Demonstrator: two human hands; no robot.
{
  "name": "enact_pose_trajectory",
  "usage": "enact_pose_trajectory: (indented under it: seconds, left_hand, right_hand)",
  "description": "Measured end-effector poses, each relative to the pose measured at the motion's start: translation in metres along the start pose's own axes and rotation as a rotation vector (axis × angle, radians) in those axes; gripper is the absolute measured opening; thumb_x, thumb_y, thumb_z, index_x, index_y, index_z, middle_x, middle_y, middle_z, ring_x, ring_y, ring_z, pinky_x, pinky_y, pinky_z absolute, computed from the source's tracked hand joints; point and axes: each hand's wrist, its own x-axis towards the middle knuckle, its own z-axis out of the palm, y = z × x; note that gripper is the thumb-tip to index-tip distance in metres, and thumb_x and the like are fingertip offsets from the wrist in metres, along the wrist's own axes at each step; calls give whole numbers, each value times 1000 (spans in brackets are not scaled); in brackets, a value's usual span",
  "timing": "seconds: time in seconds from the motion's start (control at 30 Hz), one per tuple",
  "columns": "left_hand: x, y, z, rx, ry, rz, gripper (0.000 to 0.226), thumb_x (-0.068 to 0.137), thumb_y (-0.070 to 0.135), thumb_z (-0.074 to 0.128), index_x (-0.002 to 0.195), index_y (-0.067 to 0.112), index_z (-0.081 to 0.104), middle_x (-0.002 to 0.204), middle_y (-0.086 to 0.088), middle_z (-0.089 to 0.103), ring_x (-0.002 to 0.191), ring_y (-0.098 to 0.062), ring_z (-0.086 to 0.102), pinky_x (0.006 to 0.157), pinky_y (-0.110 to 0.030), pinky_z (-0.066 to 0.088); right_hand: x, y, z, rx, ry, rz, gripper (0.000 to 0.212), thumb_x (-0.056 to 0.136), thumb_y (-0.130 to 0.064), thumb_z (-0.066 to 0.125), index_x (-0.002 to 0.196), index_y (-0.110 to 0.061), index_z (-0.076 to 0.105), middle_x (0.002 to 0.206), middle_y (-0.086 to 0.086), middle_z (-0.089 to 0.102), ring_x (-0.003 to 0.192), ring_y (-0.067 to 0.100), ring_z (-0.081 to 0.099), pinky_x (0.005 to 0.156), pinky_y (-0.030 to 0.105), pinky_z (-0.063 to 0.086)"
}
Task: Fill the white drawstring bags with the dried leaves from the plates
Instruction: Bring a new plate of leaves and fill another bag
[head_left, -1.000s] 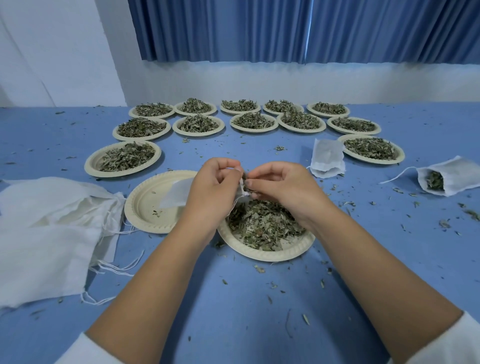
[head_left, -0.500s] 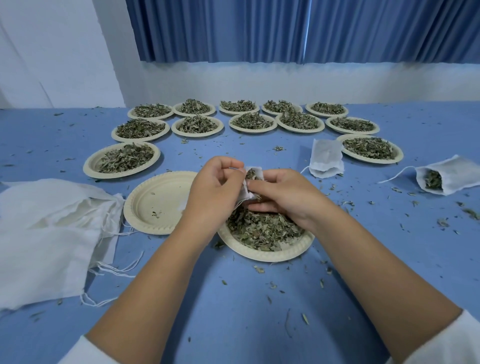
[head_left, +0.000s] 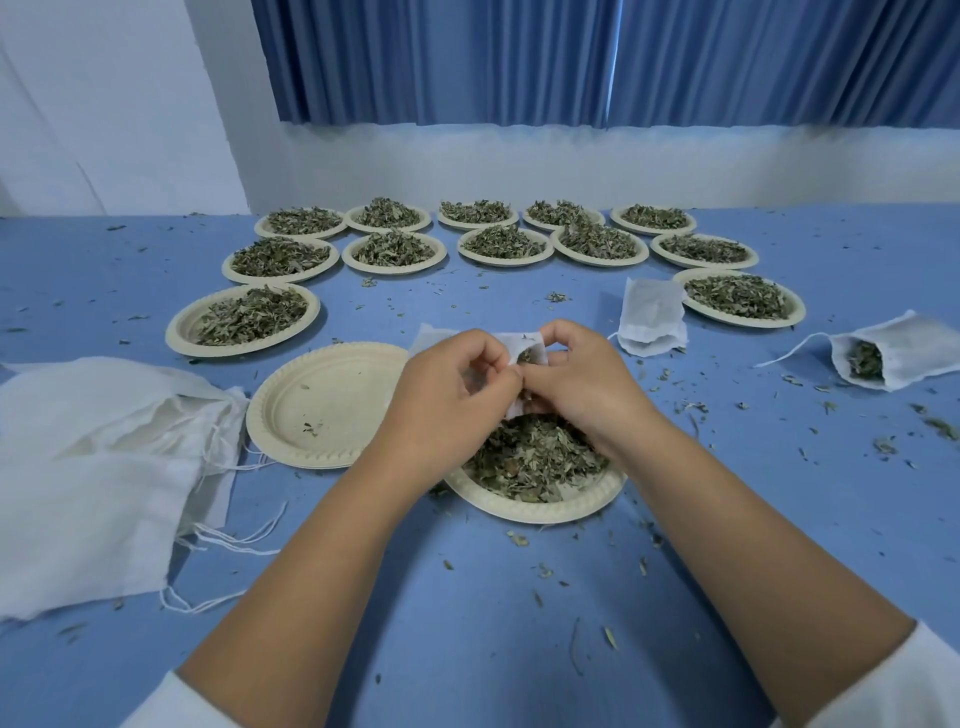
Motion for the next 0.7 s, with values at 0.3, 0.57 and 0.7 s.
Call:
enact_pose_trajectory:
  seconds: [0.3,0.57,0.7]
  left_hand:
    - [1,-2,5,15,12,10,11,91,15,59,81,11,58,60,13,52,50,1,41,50,-11,34]
    - [7,-6,-4,-59,197,-104,17,93,21,56,76,17,55,59,11,54,56,-7,48,65,-29,48]
    - [7,-2,-6,-145,208,-152,23,93,21,52,71,18,51,58,4,49,62,-19,46,75,-51,54]
  right_hand:
    - [1,3,2,-132,42,-58,18,82,-5,72,78,-13,57,56,-5,59,50,7,56,52,25,47]
    - [2,-12,-7,342,-253,158,14,91,-9,66,104,-4,68,90,9,73,75,17,73,71,26,59]
    - [3,-11,-8,350,-254,192,17,92,-7,65,107,1,67,91,13,72,74,16,72,69,24,59]
